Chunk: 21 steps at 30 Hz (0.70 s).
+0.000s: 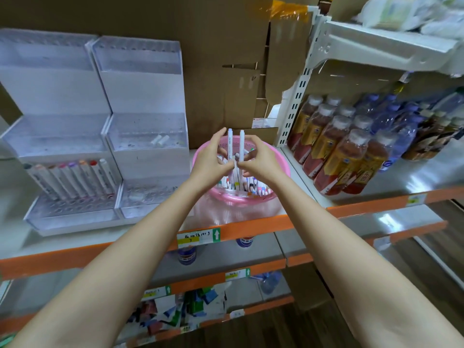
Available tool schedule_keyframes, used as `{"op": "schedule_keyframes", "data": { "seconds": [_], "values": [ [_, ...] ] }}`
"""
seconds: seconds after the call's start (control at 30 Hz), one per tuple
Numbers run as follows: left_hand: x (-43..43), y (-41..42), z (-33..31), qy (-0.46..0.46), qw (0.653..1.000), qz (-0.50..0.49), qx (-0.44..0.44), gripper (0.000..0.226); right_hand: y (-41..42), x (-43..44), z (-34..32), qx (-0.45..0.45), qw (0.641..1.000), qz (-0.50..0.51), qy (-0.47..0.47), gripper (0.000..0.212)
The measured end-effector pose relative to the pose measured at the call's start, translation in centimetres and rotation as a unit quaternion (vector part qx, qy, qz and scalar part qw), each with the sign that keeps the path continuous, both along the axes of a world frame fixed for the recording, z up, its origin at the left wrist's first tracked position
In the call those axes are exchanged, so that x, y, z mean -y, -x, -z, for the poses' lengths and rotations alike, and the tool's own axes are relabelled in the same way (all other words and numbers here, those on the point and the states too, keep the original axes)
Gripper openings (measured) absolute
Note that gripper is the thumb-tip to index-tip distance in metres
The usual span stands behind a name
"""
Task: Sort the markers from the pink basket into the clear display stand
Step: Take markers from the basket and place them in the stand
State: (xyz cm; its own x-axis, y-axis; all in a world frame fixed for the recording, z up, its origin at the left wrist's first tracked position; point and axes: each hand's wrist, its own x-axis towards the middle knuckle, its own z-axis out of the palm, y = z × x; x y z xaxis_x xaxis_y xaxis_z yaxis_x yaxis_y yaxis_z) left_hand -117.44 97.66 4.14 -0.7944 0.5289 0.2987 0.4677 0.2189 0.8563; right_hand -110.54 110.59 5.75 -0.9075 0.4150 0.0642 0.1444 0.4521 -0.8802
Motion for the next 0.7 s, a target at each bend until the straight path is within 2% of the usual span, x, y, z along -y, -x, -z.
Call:
{"op": "schedule_keyframes", "data": {
  "seconds": [0.13,0.27,0.53,0.7],
  "values": [
    [2.9,-0.5,-0.9,0.005,0.999,0.003,-0.031,0.077,-0.8,2.7,-0.9,-0.030,0.999,-0.018,-0.013,0.080],
    [6.8,-0.6,-1.5,0.001,1.000,0.005,-0.025,0.082,-0.7,6.0,-1.5,-0.038,0.997,-0.033,-0.050,0.091],
    [17.0,0.8,-2.0,-0.018,0.999,-0.026,-0.014,0.069,1.6,15.3,-1.5,-0.048,0.994,-0.077,-0.052,0.079],
    [23.6,2.4,-2.1,-0.012,0.996,-0.063,-0.057,0.063,4.0,21.6,-1.1,-0.085,0.990,-0.088,-0.070,0.077]
  ]
}}
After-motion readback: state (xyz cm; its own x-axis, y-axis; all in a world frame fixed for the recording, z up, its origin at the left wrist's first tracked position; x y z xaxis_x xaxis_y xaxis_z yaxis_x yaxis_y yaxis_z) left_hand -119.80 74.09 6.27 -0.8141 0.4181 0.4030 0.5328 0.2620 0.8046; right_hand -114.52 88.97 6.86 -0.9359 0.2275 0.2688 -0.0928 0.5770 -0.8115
